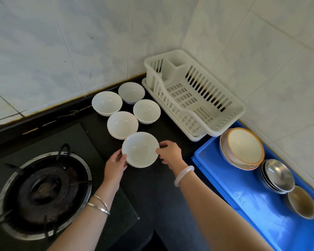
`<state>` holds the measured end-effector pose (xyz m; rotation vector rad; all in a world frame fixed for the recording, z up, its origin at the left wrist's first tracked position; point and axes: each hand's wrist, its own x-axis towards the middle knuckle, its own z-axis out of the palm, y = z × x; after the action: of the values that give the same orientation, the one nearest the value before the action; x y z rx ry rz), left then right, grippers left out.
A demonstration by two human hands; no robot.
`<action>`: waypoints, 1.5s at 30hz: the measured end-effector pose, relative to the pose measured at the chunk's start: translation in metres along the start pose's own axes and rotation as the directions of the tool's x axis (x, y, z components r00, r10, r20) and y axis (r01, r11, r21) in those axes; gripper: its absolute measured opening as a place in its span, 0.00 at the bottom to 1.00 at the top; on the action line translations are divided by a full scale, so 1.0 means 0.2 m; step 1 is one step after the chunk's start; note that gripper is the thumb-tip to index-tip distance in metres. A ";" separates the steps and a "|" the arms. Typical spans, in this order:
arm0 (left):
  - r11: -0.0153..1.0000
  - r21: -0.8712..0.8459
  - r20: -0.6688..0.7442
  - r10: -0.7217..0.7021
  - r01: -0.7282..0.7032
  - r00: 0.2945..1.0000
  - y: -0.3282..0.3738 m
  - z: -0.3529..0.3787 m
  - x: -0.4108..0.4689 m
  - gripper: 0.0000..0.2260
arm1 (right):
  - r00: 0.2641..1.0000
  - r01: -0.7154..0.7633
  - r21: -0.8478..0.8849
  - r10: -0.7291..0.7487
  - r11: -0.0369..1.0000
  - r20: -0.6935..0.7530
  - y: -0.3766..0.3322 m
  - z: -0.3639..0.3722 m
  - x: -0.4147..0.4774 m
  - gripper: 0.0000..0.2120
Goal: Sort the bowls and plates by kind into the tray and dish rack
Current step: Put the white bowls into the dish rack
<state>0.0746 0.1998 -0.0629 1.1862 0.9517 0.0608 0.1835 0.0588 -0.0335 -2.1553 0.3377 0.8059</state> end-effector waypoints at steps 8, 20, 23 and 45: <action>0.997 -0.034 0.005 -0.070 0.071 0.997 0.02 0.00 -0.01 0.17 | 0.965 -0.134 0.391 0.029 0.910 0.261 0.08 0.01 0.00 0.18; 0.997 -0.039 0.056 0.074 -0.072 0.996 0.30 0.20 -0.03 0.11 | 0.987 0.051 0.514 -0.122 0.856 0.106 -0.05 -0.28 -0.06 0.15; 0.995 -0.003 0.100 0.100 -0.100 0.990 0.46 0.35 0.01 0.08 | 0.985 0.110 0.568 -0.164 0.816 0.044 -0.14 -0.45 -0.05 0.14; 0.991 0.108 0.231 0.049 -0.076 0.972 0.91 1.41 0.79 0.12 | 0.988 0.149 0.560 -0.096 0.815 -0.123 -0.58 -1.02 0.88 0.14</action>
<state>0.4360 0.1436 0.0032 1.3002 0.7236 -0.0803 0.4628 -0.0160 0.0190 -1.6265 0.4201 0.4546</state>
